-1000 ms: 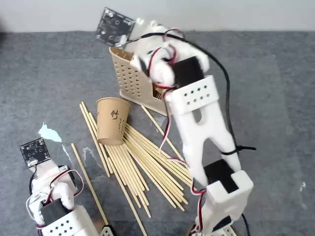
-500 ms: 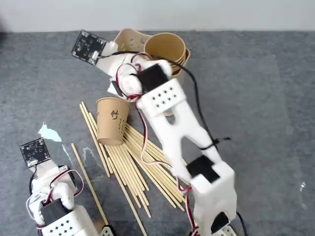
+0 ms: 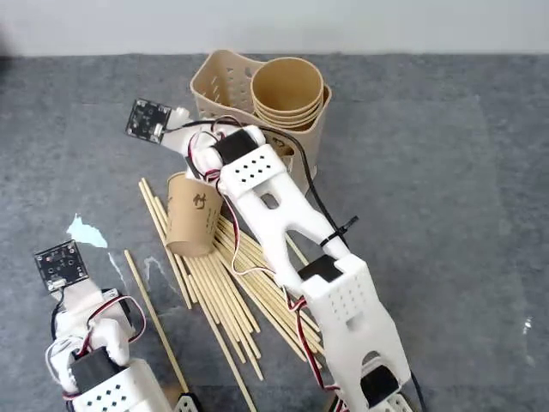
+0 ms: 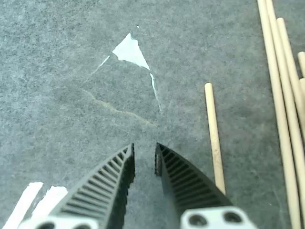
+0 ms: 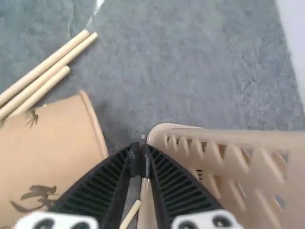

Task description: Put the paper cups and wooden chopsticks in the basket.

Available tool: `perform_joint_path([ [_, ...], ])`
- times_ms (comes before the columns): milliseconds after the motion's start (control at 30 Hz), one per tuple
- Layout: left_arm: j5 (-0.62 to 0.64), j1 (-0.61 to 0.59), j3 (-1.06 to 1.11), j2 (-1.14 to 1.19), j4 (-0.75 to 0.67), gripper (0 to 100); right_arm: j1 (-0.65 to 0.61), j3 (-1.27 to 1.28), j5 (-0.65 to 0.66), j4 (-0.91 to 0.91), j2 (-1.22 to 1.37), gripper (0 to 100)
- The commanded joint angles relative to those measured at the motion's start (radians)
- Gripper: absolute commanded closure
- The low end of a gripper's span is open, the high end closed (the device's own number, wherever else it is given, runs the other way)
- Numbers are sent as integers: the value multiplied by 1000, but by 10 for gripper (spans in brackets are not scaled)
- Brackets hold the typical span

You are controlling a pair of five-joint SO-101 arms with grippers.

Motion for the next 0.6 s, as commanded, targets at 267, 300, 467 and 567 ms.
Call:
perform_joint_path([
  [267,-6,-6,-15,-3,-5,922,-1,-11,12,397,-150,989],
  [300,-6,-6,-15,-3,-5,922,-10,-11,12,438,-162,989],
  [467,-6,-6,-15,-3,-5,922,-67,-11,11,613,-213,988],
  [567,-6,-6,-15,-3,-5,922,-102,-11,9,668,-243,983],
])
